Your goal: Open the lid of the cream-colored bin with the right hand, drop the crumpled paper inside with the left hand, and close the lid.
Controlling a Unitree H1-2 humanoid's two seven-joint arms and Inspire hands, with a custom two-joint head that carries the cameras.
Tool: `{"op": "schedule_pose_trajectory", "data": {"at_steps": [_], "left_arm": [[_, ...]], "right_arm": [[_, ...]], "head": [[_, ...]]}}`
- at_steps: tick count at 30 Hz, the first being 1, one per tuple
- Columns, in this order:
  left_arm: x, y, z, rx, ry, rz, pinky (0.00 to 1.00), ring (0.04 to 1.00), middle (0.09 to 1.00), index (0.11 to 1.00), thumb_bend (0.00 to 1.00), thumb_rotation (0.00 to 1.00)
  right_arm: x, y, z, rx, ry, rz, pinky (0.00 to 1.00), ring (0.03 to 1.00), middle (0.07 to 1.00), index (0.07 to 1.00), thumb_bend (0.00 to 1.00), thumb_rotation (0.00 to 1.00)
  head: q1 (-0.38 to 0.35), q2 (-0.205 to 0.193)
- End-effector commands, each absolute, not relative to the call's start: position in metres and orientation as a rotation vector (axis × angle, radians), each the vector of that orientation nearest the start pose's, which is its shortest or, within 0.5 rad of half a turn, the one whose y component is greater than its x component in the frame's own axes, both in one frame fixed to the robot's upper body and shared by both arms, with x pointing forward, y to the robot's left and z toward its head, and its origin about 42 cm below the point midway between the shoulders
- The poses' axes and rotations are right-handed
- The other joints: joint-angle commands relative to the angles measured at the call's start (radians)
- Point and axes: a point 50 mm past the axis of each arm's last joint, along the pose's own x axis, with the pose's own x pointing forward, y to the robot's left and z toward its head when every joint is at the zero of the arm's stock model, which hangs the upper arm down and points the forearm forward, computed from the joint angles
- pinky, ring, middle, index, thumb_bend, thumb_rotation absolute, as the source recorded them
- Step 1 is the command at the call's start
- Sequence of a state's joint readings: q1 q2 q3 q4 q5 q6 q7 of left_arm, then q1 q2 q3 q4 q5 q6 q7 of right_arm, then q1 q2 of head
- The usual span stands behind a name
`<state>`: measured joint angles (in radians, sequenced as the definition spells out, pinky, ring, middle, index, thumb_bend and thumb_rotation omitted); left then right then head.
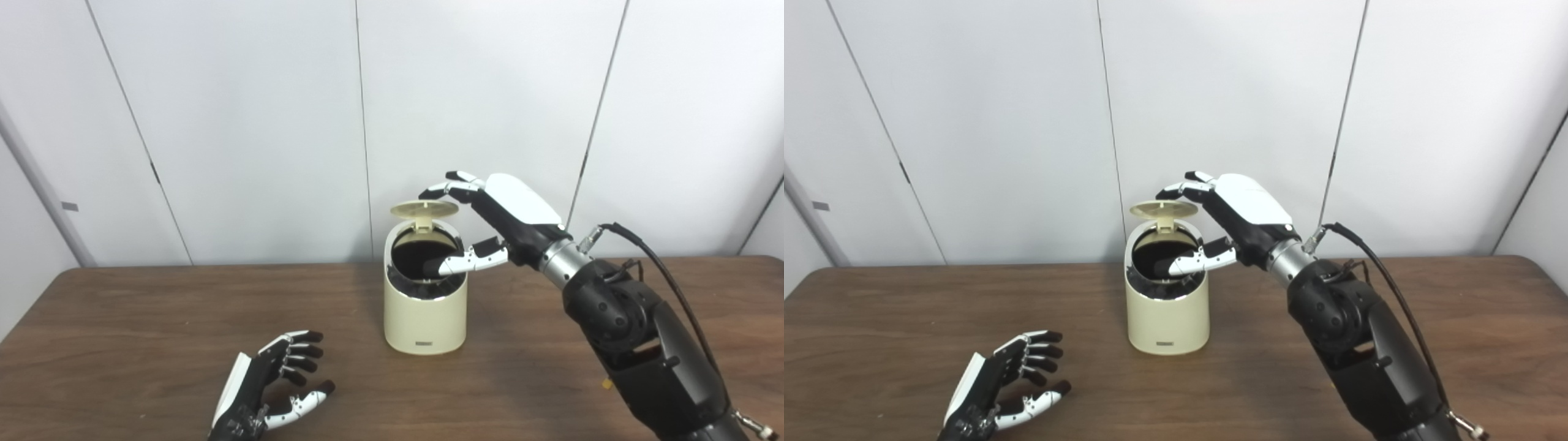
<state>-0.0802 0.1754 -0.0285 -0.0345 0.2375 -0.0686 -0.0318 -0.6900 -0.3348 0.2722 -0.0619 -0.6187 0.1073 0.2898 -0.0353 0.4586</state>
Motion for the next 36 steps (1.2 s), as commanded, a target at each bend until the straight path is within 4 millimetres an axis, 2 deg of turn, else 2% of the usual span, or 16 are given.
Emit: {"op": "schedule_pose_trajectory", "data": {"at_steps": [1,17,25,30,36], "left_arm": [[0.314,0.248,0.147,0.425,-0.239,-0.072,0.55,0.630,0.678,0.742,0.59,0.06],[0.314,0.247,0.152,0.418,-0.249,-0.075,0.54,0.621,0.673,0.738,0.58,0.04],[0.314,0.247,0.153,0.416,-0.257,-0.073,0.53,0.622,0.672,0.735,0.59,0.04],[0.313,0.246,0.153,0.415,-0.254,-0.072,0.54,0.625,0.672,0.732,0.58,0.04],[0.313,0.244,0.154,0.419,-0.246,-0.069,0.54,0.630,0.673,0.734,0.59,0.06]], "right_arm": [[0.424,-0.171,0.358,-1.091,-0.672,0.295,0.77,0.940,0.808,0.773,0.65,0.51],[0.414,-0.172,0.350,-1.122,-0.658,0.335,0.78,0.899,0.752,0.729,0.65,0.48],[0.411,-0.174,0.342,-1.129,-0.650,0.359,0.84,0.888,0.736,0.711,0.65,0.46],[0.410,-0.175,0.337,-1.148,-0.651,0.365,0.83,0.871,0.723,0.702,0.66,0.46],[0.410,-0.176,0.331,-1.152,-0.624,0.394,0.90,0.888,0.727,0.706,0.66,0.47]], "head": [[0.000,0.000],[0.008,0.019],[0.012,0.030],[0.016,0.037],[0.019,0.042]]}}
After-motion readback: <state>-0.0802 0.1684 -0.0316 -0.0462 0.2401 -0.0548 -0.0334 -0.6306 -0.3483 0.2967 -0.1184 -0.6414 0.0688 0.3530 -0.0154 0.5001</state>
